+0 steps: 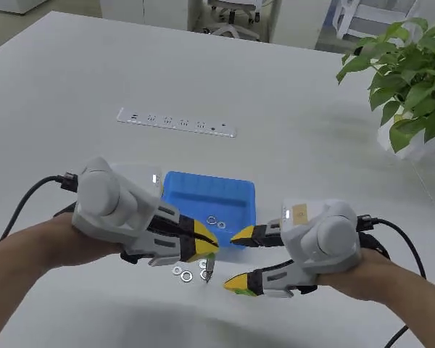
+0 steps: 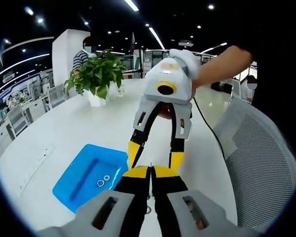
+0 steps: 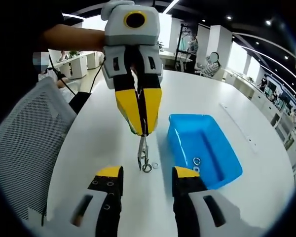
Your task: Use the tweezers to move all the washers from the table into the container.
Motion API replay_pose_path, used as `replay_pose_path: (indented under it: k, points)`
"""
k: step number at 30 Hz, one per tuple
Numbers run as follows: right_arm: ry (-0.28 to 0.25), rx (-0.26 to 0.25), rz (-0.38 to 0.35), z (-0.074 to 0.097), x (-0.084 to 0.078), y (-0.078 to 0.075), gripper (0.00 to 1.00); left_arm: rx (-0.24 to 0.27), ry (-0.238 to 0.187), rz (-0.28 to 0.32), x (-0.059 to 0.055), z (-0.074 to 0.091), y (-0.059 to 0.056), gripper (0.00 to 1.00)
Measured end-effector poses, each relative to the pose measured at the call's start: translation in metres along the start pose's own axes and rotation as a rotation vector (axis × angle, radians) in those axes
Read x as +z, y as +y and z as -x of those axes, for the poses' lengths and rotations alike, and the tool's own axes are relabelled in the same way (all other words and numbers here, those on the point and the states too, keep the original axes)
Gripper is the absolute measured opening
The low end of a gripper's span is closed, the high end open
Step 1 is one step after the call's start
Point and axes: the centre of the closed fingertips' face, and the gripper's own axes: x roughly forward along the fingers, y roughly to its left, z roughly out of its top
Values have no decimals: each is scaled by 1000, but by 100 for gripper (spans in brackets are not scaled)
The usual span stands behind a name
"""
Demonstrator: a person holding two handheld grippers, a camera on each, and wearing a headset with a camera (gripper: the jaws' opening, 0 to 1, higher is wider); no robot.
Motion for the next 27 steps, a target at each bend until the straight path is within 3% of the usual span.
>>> replay_pose_path:
  k: [7,27]
  points:
    - [12,53,35,-14,0,3,31,-7,5,-2,1,0,0,5]
    - [77,112,117,-35,-7,8,13,-22,18,-3,2,-1,-1,5]
